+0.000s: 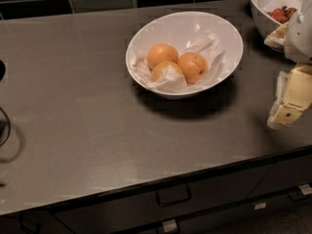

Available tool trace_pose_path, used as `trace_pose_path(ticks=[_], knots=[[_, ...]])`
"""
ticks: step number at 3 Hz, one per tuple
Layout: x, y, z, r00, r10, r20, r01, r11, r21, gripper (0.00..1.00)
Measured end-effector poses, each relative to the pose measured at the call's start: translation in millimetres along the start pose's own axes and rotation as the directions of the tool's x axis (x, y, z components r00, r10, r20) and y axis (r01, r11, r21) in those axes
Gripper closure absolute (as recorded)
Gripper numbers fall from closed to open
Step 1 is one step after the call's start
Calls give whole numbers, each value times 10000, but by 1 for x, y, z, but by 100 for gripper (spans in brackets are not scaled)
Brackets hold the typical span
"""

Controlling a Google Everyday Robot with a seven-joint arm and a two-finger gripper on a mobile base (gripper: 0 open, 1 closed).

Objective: Pick orange from white bowl

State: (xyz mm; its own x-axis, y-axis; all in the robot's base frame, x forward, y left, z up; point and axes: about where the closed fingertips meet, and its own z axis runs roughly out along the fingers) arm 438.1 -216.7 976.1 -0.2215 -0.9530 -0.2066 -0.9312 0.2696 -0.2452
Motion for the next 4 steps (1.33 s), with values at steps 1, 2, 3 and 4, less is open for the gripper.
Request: trace_pose_path(ticks=[1,2,3,4], knots=[[0,0,0,10000,-1,0,1,10000,-1,0],[-10,-21,7,9990,-429,114,431,9988,-226,0],[-27,-52,21,9925,-1175,331,1192,9914,-547,0],[-43,-80,39,9832,-1701,655,1747,9821,-708,0]])
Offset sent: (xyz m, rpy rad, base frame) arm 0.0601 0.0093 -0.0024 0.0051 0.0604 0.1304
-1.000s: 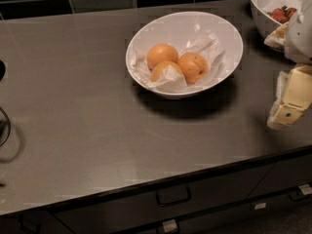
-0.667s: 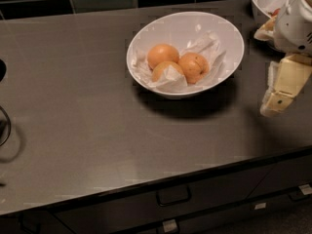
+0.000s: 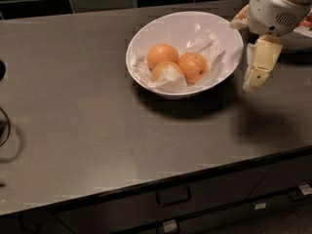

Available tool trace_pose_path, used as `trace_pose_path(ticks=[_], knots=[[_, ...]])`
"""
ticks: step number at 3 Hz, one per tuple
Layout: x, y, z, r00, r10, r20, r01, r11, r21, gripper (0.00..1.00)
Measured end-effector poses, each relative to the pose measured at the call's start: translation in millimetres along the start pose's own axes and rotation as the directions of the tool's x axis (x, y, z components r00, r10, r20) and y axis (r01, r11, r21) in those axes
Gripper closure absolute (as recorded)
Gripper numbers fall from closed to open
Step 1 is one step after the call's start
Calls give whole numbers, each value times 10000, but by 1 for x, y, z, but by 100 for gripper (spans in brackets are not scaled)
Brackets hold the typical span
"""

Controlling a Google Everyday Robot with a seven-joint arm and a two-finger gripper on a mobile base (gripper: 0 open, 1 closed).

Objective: Pick orange from white bowl

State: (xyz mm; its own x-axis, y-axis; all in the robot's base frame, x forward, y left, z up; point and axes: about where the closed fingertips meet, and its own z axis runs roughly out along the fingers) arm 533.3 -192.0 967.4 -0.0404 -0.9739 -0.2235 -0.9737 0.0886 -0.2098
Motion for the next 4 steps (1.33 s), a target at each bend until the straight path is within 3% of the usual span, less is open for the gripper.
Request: trace_pose_path(ticks=[1,4], knots=[[-16,-32,16,9982,-488,350,482,9987,179,0],[-41,-68,26,9937,-889,689,886,9960,85,6]])
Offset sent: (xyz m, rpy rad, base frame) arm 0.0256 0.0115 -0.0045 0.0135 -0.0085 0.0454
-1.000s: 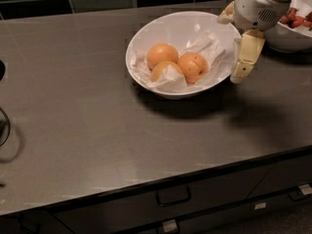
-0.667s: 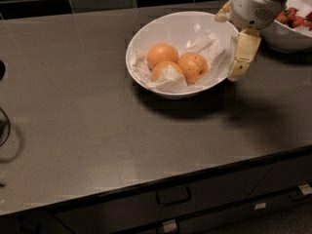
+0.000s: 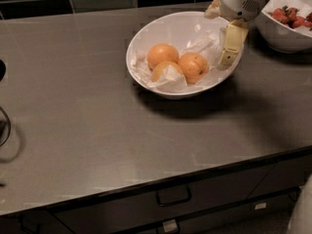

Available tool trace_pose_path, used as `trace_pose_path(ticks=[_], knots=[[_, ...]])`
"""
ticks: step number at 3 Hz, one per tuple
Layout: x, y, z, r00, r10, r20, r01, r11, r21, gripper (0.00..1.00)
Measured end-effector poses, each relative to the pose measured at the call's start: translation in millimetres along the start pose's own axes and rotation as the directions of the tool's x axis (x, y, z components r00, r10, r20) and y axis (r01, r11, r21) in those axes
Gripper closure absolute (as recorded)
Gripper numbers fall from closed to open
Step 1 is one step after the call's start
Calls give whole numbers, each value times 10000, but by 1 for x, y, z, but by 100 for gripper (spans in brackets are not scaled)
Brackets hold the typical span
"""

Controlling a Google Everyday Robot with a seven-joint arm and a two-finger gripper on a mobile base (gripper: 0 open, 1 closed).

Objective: Pick orange from white bowl

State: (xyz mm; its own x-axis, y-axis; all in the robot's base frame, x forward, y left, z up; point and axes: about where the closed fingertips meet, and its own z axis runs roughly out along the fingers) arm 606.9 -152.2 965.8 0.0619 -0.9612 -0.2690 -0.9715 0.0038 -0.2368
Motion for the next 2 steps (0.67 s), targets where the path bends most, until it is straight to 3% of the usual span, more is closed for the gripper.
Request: trace_pose_path(ticks=[2], knots=[[-22,-27,11,9991,-346,241,350,9992,-171,6]])
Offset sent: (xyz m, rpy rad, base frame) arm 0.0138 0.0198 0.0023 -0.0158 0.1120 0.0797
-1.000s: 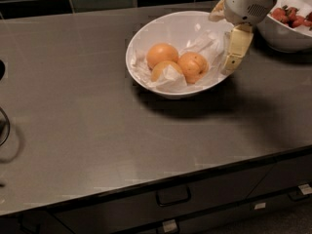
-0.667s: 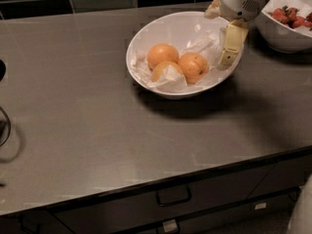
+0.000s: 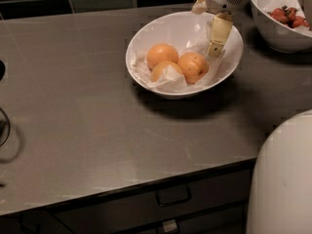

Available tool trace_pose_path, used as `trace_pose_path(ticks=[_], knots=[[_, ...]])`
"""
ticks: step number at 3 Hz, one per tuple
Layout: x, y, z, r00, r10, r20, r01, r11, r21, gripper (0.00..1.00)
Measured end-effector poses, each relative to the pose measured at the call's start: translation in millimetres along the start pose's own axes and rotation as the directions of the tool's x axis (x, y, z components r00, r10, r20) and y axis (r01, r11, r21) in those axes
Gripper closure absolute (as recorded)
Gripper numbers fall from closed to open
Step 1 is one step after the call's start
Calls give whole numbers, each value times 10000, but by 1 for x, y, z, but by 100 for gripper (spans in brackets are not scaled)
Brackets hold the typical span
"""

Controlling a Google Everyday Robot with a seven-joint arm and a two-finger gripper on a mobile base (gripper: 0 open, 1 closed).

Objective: Pick orange from white bowl

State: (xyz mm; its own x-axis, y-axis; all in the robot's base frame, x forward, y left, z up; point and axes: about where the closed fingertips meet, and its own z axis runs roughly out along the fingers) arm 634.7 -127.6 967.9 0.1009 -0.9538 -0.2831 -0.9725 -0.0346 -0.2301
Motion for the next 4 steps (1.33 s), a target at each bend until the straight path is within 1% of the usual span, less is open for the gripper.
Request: trace_pose_path(ticks=[1,2,4], knots=[[-6,-6,13,9997,-75,222,79,9998,-196,15],[-6,-6,26,9984,83,552,-63,9993,-370,22],[-2,1,35,9953,456,852,-403,9972,-627,24]])
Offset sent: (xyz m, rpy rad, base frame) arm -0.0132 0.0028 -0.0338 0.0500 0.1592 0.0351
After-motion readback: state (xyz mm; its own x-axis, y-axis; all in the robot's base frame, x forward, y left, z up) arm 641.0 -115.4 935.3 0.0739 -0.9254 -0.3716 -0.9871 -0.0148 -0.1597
